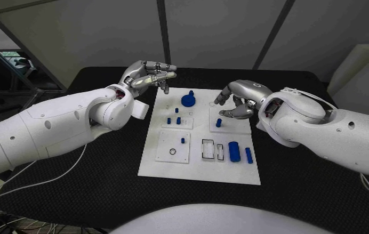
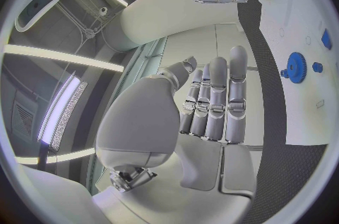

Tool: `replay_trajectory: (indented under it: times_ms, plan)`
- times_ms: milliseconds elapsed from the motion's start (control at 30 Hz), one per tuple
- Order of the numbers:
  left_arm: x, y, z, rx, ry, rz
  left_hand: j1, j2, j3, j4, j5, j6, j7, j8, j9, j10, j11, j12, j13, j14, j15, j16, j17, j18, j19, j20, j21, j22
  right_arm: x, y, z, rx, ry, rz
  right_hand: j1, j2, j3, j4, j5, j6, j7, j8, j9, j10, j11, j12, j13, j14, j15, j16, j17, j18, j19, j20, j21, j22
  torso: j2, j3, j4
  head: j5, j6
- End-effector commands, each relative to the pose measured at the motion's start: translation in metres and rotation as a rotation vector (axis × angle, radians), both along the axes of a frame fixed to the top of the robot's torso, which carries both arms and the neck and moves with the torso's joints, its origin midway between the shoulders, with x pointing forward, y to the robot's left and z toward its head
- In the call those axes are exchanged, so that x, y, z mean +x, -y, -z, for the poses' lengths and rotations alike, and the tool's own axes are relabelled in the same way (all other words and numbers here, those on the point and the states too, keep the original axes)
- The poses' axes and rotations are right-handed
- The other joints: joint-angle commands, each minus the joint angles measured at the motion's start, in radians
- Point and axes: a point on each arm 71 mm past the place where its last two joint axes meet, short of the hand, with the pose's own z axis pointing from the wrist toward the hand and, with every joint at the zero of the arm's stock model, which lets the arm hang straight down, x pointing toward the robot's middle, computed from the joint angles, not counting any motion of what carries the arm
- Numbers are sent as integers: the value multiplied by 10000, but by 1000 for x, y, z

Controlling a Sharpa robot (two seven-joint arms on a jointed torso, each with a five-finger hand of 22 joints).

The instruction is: Assemble the parts on the task board

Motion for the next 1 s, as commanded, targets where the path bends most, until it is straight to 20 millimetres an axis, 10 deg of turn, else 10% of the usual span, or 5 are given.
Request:
replay_trajectory:
  times_ms: [33, 1000]
  plan:
    - [-1, 2, -1, -87, 6, 131, -5, 48, -55, 10, -53, -41, 0, 40, 12, -55, 19, 32, -12, -48, 12, -14, -11, 51, -71, 2, -38, -10, 2, 3, 5, -446, -684, -136, 51, -62, -237, 14, 15, -19, -122, 10, 0, -184, 15, 39, -4, 252, 69, -75, -63, 151, -68, -15, -79, -67, 17, 20, 4, -52, 19]
    - [-1, 2, -1, -99, 19, 146, -5, 48, -55, 10, -53, -41, 0, 40, 12, -55, 19, 32, -12, -48, 12, -14, -11, 51, -71, 2, -38, -10, 0, -11, 49, -1743, -1410, -645, 534, 546, -692, 253, 188, 183, -41, 83, 25, 26, -82, 516, -15, 281, -14, -32, -149, 153, 92, -73, -201, -170, 20, 25, 0, -23, -84]
